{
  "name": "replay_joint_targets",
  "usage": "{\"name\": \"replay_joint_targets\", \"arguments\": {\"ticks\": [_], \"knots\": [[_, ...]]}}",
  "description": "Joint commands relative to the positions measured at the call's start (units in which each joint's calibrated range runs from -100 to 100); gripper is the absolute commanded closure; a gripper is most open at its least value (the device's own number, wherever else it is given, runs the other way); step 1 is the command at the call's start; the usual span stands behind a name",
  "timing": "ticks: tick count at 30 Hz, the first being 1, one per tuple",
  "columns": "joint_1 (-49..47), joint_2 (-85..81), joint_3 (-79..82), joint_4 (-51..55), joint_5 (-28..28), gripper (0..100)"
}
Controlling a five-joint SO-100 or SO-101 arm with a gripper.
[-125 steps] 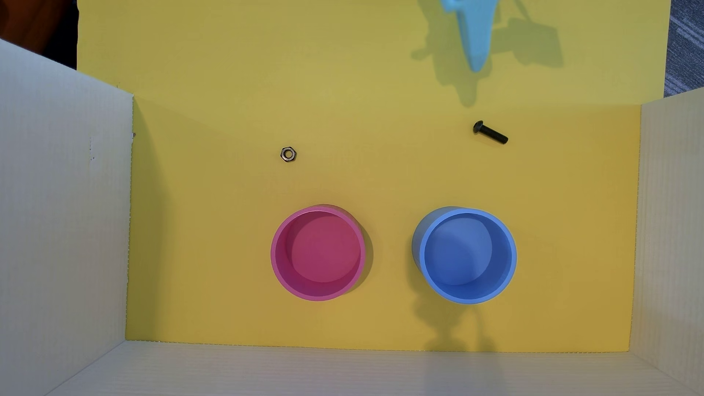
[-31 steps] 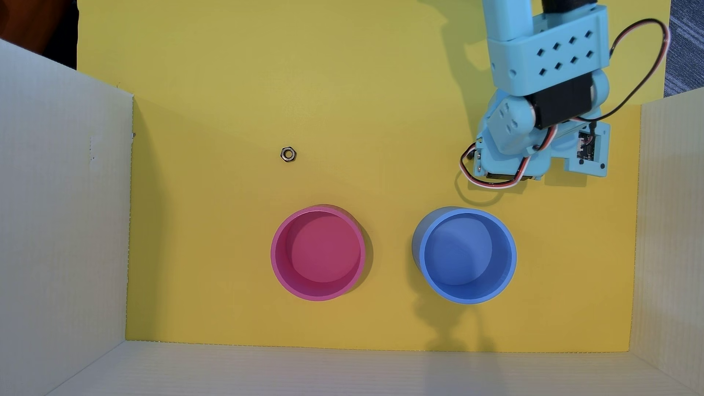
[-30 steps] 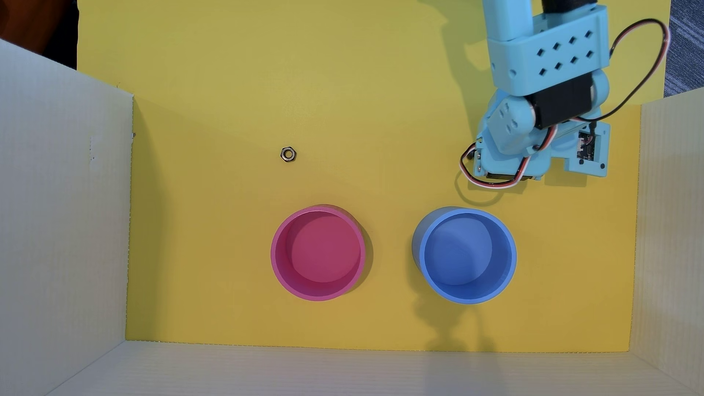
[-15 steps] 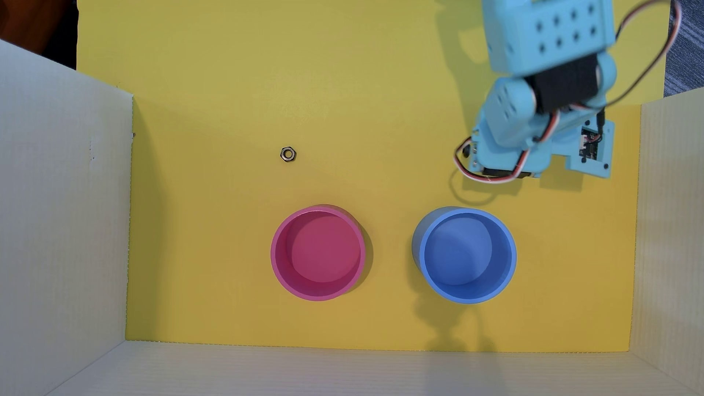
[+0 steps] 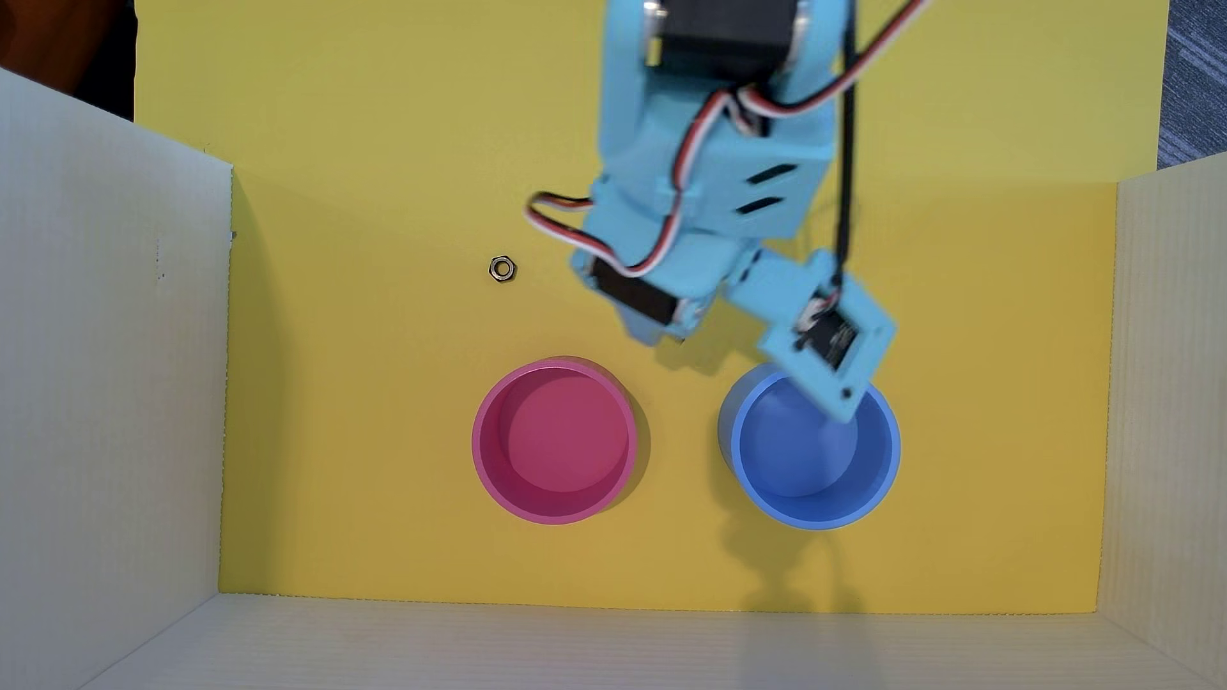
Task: Pick up the bolt and place it in the pink box
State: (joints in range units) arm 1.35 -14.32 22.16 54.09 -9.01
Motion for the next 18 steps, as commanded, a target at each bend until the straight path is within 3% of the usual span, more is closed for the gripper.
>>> {"name": "replay_joint_targets", "arguments": {"ticks": [1,6,18], "knots": [[1.4,-1.8,-1.5,-4.7,0.2,99],[1.4,3.3,-3.2,-10.0,2.7,99],[4.8,19.5,-23.8,-9.2,2.4,99]]}}
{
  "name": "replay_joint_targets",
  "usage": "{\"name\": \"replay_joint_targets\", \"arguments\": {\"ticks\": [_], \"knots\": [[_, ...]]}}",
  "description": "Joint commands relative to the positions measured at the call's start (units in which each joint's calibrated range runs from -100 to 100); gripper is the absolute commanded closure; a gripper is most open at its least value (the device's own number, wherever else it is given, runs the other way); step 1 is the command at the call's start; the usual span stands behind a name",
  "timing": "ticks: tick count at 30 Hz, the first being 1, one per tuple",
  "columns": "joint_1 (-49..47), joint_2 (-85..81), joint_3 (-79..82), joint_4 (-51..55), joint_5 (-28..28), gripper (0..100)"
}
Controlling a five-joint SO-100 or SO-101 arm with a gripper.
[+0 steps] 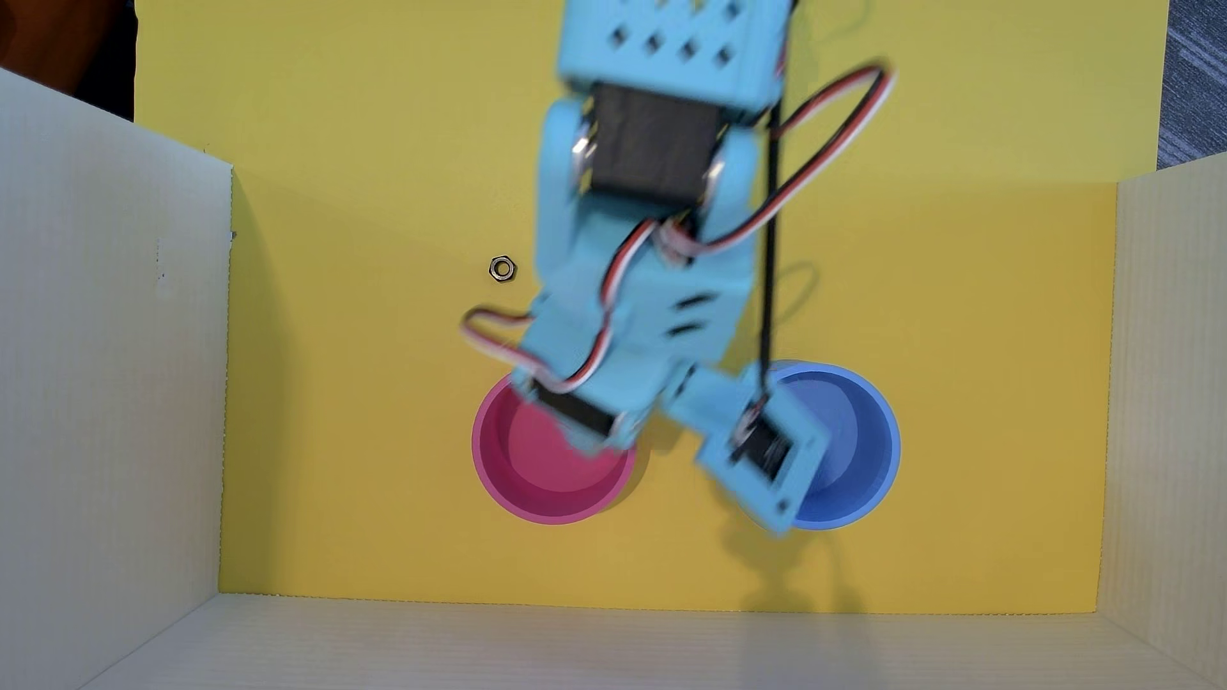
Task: Pick up the bolt and place it in the pink box
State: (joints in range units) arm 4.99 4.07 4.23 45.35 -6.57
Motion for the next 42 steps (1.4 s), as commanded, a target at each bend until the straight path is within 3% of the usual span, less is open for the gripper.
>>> {"name": "replay_joint_targets", "arguments": {"ticks": [1,6,13,15,18,25,30,42], "knots": [[1.6,1.6,-6.5,-0.4,0.0,99],[2.0,2.2,-7.0,-0.4,0.0,98],[1.6,2.8,-6.7,2.2,-0.1,85],[1.5,2.6,-6.6,3.7,-0.1,87],[1.5,2.2,-6.5,7.3,-0.2,100],[-0.5,-2.1,-3.0,18.4,0.0,99],[-3.7,-16.9,9.5,17.1,0.3,99],[-6.2,-62.9,50.7,-4.1,0.4,99]]}}
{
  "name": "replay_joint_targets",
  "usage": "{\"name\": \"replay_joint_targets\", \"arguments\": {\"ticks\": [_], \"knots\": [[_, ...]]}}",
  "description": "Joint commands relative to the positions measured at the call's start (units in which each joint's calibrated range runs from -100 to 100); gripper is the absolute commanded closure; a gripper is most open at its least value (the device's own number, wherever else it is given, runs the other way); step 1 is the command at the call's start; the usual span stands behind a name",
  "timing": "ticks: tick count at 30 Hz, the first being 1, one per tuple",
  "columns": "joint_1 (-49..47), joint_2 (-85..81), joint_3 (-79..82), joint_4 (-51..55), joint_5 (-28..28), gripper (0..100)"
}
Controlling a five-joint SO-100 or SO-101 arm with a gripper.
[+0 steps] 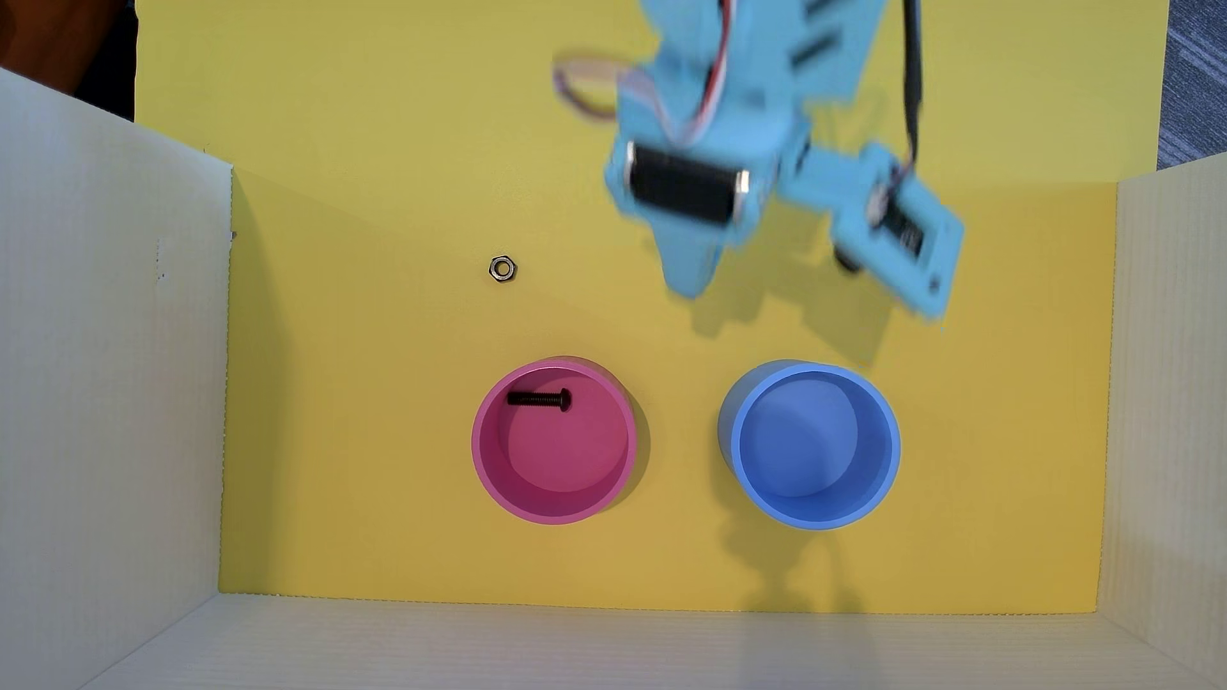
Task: Pick up the bolt and place it in the pink box
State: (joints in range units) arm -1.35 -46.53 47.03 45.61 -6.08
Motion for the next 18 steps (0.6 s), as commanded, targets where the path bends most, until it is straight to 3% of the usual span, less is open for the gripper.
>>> {"name": "replay_joint_targets", "arguments": {"ticks": [1,11,18], "knots": [[0.0,-16.1,10.8,-5.4,-0.1,99],[0.1,-50.8,30.5,-4.1,-0.1,99],[-0.6,-51.5,34.3,2.1,-0.5,99]]}}
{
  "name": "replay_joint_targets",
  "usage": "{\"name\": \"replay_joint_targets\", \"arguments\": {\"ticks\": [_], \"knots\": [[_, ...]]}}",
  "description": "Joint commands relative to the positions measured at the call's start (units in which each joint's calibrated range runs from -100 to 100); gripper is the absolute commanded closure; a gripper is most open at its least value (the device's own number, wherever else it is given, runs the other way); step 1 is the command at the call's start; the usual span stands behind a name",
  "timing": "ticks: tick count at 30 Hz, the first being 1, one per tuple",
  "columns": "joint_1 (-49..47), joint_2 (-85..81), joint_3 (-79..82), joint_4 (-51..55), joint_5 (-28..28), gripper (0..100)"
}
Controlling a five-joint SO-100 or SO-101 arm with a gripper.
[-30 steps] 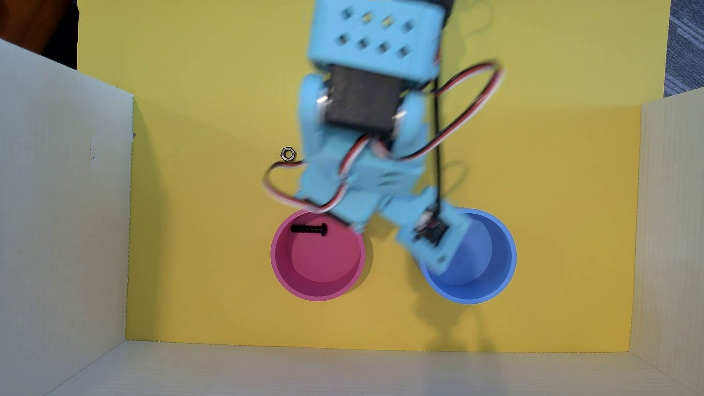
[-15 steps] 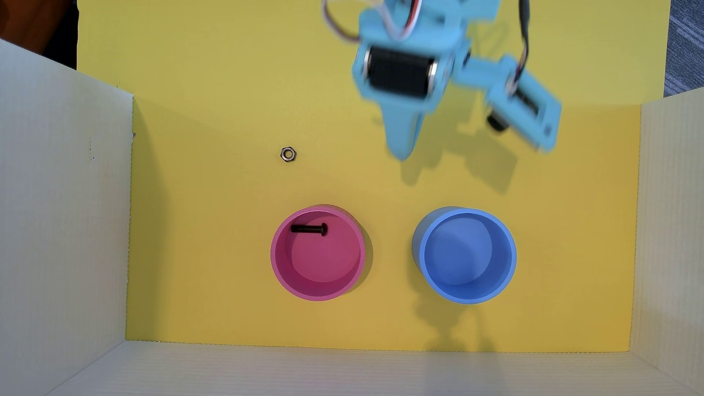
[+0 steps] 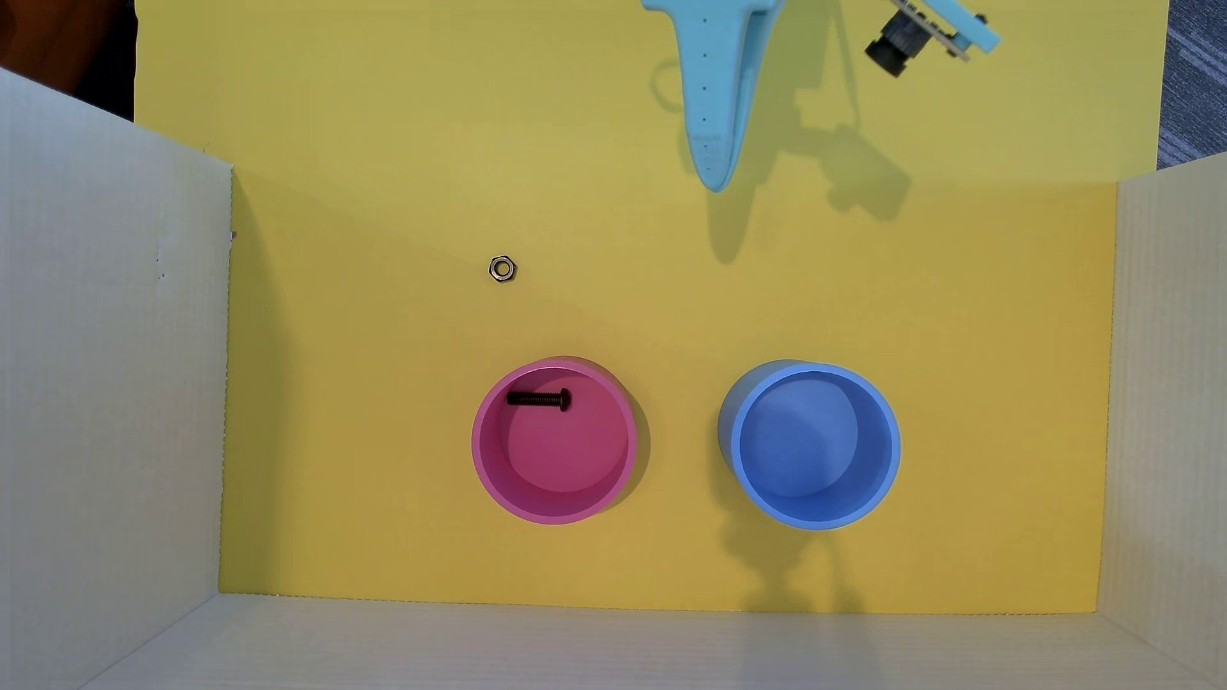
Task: Pick up the bolt and place it in the pink box
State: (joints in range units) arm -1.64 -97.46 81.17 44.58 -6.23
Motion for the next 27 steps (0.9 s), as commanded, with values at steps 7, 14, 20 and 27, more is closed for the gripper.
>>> {"name": "replay_joint_targets", "arguments": {"ticks": [7,14,20,27], "knots": [[-0.3,-1.1,3.9,21.5,-0.3,99],[-0.2,-1.1,11.6,24.6,-0.5,99],[-0.3,-1.1,12.1,25.0,-0.5,99],[-0.3,-1.1,12.0,25.0,-0.5,99]]}}
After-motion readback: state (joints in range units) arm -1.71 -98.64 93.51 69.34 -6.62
